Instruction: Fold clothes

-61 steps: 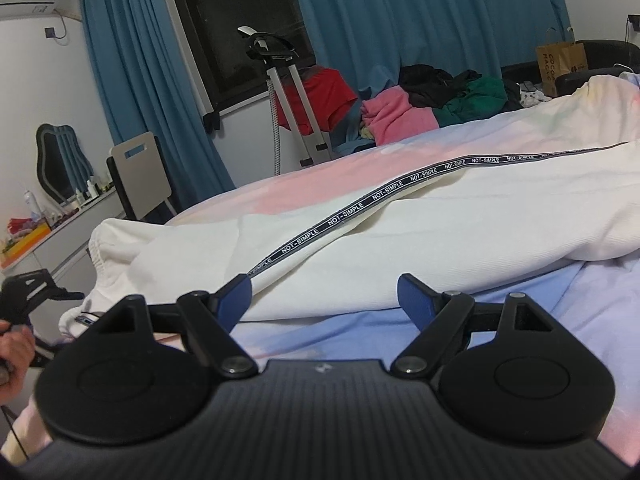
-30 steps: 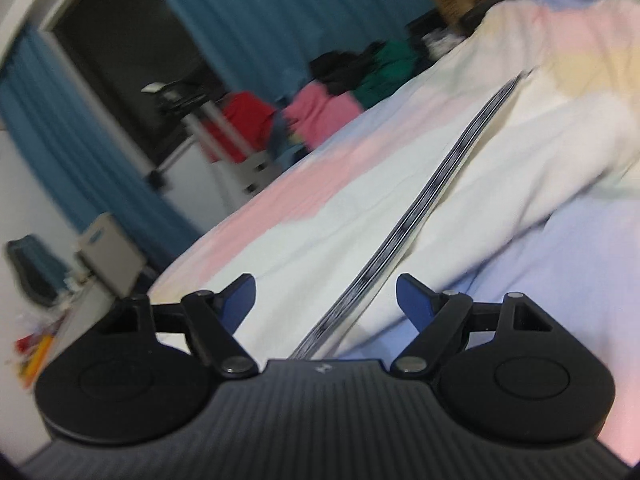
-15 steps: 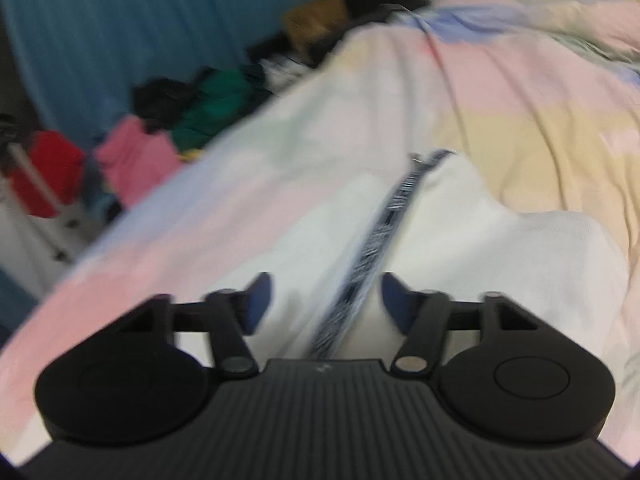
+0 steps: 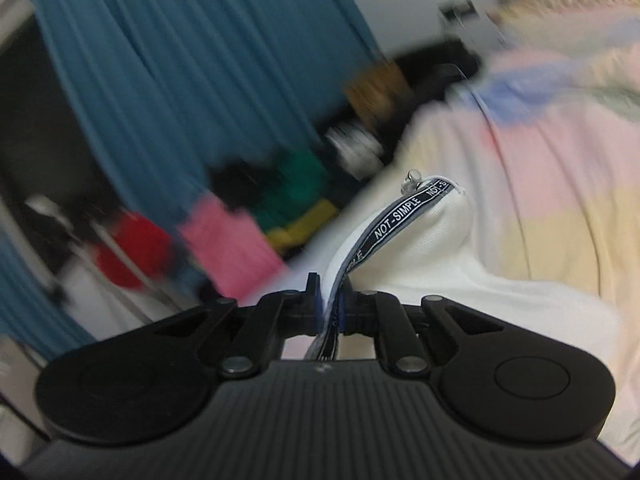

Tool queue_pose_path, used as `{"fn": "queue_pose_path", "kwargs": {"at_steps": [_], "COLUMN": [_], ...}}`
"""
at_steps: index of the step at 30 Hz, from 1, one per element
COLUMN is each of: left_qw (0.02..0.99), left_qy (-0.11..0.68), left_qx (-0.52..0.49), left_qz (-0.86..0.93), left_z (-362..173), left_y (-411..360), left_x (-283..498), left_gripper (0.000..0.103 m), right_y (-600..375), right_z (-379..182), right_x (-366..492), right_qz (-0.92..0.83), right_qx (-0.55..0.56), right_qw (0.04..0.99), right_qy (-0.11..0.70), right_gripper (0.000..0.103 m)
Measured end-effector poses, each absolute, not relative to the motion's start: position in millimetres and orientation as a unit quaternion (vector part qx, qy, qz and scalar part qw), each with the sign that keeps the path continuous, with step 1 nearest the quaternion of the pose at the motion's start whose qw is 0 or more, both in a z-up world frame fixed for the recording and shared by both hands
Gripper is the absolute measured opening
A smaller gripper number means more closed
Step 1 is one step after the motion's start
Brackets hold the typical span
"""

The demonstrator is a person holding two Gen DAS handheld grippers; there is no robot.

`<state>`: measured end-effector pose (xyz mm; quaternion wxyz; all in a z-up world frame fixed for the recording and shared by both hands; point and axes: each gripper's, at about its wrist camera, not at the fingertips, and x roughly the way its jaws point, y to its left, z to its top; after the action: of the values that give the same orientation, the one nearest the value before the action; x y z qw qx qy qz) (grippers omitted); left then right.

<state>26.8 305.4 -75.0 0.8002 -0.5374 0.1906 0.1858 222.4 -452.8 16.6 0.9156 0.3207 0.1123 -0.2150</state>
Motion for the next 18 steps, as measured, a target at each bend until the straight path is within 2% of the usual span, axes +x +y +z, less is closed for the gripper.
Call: {"fn": "queue_pose_path", "kwargs": {"at_steps": [4, 7, 14, 18], "left_qw": [0.796, 0.793, 0.775, 0.768], "left_qy": [0.174, 0.174, 0.22, 0.24], "left_qx": [-0.553, -0.56, -0.566, -0.565], "left_qz": [0.174, 0.168, 0.172, 0.181], "left_z": [-67, -61, -63, -68], "left_y": [312, 317, 327, 329], "left_x": [10, -1, -10, -11], "left_gripper": [0.015, 0.014, 0.014, 0.014], "right_y": [-456, -471, -510, -518], "right_z": [57, 47, -59, -111], "right_x": [140, 69, -46, -80], "right_qz": [-0.199, -0.209, -0.229, -0.212], "right_qx": [0.316, 0.33, 0.433, 0.516], "right_qw": [0.926, 0.918, 0.841, 0.793], "right_qy": [0.06, 0.064, 0.229, 0.245], "right_gripper": [0.011, 0.011, 0.011, 0.013]}}
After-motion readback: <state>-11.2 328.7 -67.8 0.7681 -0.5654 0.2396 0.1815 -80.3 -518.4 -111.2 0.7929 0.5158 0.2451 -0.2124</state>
